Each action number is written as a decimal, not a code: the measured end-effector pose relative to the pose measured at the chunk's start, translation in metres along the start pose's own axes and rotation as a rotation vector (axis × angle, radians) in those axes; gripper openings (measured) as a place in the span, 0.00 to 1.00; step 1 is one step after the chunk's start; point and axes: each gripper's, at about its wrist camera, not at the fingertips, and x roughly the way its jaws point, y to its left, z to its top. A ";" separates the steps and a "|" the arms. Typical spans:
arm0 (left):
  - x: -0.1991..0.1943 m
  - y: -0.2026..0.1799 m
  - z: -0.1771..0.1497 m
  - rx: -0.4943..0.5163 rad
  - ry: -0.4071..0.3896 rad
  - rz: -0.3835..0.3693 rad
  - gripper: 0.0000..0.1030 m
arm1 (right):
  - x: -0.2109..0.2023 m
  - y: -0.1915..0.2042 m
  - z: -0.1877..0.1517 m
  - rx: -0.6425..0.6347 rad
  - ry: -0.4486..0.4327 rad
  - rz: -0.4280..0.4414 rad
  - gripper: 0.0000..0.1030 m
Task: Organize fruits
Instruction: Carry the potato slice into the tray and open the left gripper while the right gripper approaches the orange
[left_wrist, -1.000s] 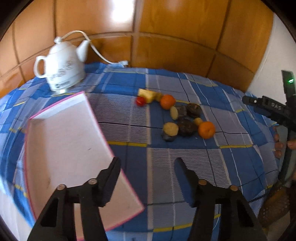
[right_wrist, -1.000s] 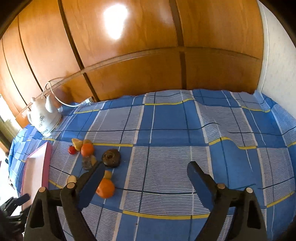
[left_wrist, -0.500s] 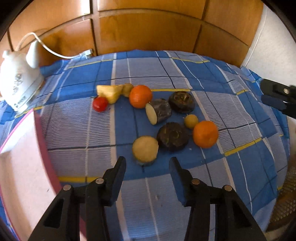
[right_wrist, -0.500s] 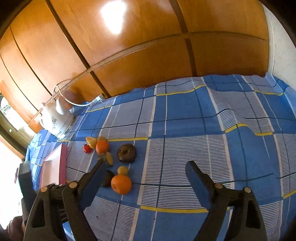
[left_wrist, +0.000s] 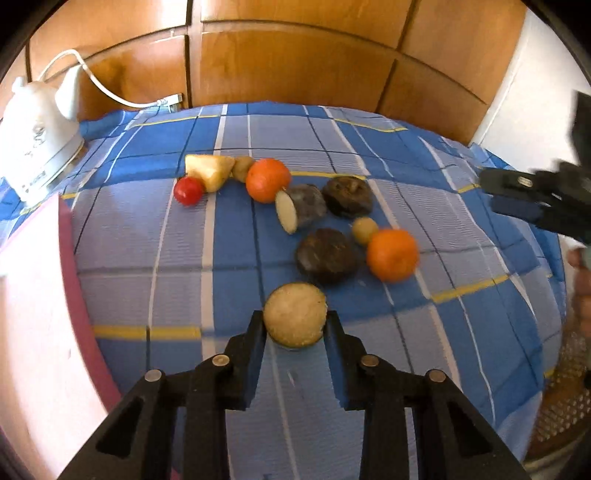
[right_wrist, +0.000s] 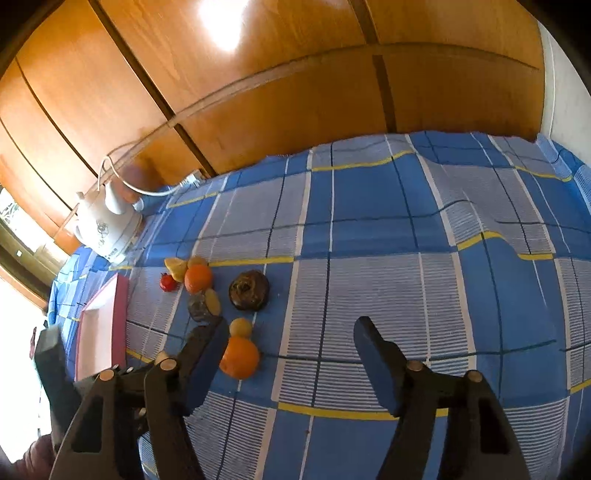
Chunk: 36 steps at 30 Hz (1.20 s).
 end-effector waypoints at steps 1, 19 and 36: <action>-0.003 -0.003 -0.006 0.006 -0.002 -0.001 0.31 | 0.003 0.000 -0.001 0.003 0.017 0.003 0.65; -0.007 -0.016 -0.041 0.020 -0.034 0.023 0.30 | 0.046 0.037 -0.008 -0.102 0.178 0.124 0.53; -0.042 -0.008 -0.044 -0.030 -0.073 -0.024 0.30 | 0.083 0.066 -0.024 -0.307 0.250 0.066 0.38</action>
